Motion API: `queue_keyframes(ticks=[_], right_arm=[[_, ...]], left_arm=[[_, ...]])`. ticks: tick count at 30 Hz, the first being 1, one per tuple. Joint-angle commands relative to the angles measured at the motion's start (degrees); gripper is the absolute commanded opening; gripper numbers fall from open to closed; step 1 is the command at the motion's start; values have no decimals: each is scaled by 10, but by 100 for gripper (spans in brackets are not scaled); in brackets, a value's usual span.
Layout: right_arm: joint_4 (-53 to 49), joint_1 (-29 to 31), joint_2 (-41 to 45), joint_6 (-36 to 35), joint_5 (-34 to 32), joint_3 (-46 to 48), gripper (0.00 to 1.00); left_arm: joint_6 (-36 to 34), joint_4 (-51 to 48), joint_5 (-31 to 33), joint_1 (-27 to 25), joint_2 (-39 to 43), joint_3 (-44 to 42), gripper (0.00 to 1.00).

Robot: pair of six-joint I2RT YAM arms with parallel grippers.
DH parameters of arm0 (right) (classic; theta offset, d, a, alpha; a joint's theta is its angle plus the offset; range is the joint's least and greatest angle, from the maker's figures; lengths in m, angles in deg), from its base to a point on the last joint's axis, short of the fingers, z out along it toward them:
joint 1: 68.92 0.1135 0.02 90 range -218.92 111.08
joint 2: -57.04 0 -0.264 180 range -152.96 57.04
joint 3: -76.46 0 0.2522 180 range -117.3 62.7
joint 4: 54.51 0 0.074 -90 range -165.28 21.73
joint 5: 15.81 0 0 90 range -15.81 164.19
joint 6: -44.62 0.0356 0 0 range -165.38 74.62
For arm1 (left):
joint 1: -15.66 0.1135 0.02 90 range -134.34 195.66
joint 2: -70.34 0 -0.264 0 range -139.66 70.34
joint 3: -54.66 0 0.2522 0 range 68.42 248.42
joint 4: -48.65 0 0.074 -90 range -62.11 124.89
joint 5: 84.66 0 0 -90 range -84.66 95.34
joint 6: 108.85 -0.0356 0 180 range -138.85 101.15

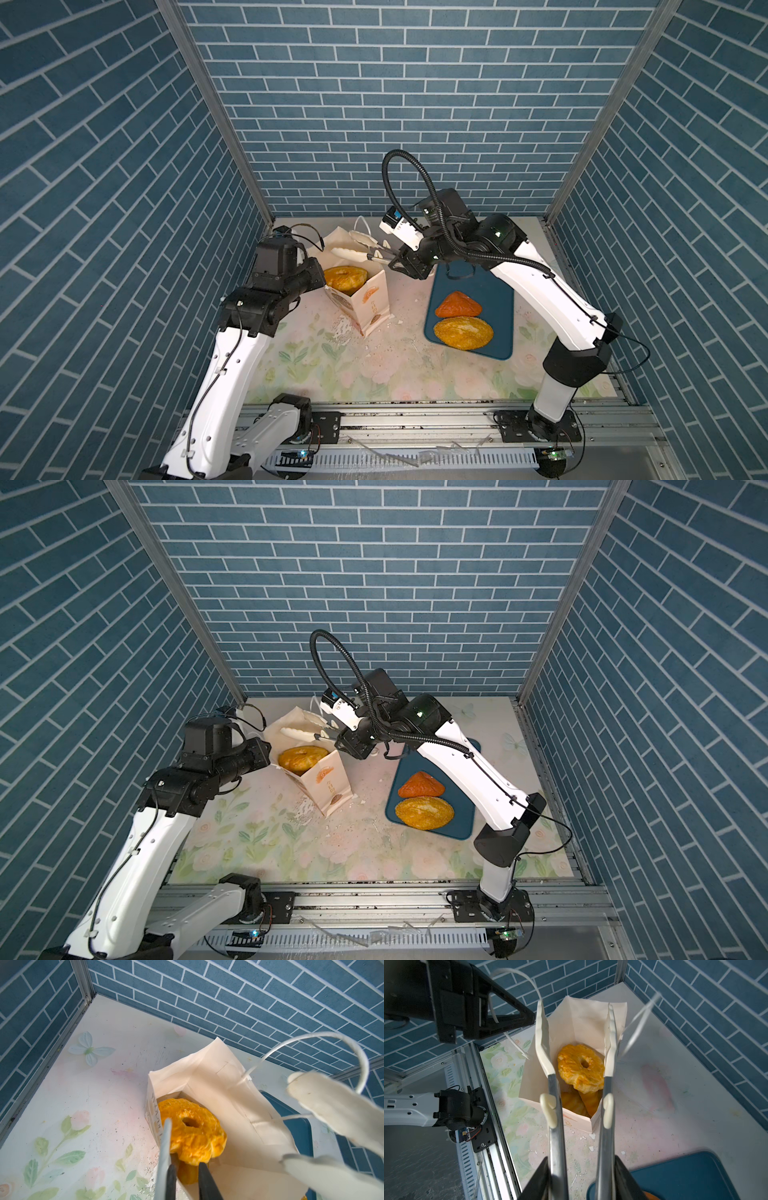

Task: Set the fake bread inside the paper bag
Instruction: 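Withdraw the empty tongs with the right gripper back over the tray, then lower the open tongs around the orange triangular bun on the tray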

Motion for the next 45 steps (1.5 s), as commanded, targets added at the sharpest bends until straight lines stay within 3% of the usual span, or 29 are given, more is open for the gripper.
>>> queue_keyframes(ticks=[1,11,18,29,45], right_arm=[[5,-10,49,-24,-46,-21,45],[-24,-128,151,27,-120,85,46],[-104,-206,190,68,-151,171,47],[-210,-220,200,91,-117,284,49],[-148,-220,153,82,-111,396,51]], left_arm=[[-2,-9,-3,-3,11,-5,23],[-16,-8,-9,-3,3,3,23],[-22,-12,-10,-3,-7,15,23],[-32,-15,-8,-3,-27,31,23],[-32,-16,-7,-4,-37,39,23]])
